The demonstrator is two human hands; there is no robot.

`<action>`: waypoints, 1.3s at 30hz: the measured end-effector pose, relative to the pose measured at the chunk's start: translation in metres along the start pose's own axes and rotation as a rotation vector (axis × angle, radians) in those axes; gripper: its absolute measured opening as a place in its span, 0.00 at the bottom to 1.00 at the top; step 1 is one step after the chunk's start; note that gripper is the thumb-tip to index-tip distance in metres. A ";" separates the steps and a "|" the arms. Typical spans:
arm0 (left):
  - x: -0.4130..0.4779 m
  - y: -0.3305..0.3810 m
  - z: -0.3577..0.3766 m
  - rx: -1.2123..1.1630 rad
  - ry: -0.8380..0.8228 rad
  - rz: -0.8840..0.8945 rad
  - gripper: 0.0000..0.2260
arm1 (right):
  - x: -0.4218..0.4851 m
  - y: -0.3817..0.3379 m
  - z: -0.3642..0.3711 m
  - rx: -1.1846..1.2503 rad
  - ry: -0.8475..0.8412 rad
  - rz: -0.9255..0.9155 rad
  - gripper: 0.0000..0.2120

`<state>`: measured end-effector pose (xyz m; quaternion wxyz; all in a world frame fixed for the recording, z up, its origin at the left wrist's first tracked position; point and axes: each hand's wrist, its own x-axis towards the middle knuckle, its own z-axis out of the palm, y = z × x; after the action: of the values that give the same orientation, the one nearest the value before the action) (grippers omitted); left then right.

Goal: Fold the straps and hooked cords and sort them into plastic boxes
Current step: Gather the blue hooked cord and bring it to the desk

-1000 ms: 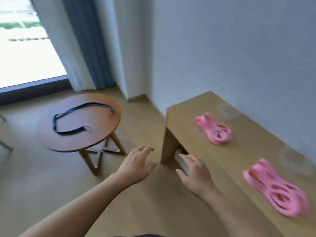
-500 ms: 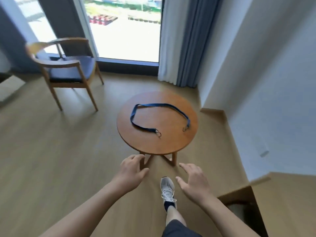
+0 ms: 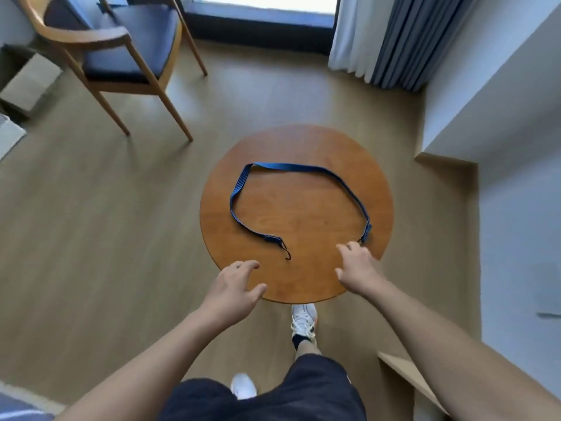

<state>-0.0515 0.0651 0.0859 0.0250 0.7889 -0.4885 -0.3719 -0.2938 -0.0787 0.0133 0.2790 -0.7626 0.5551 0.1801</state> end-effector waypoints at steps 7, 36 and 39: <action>0.045 -0.007 0.006 0.046 -0.100 -0.092 0.23 | 0.068 0.006 0.009 -0.034 -0.123 0.036 0.16; 0.129 0.044 -0.184 -0.816 -0.162 0.274 0.06 | -0.030 -0.166 -0.143 0.635 0.619 -0.013 0.07; 0.110 0.076 -0.227 -0.867 -0.159 0.473 0.10 | -0.046 -0.187 -0.195 0.819 0.659 -0.082 0.08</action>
<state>0.0567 -0.1352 0.2184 0.3972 0.5426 -0.4549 -0.5838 -0.1386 -0.1236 0.2348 0.3719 -0.6283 0.6079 -0.3120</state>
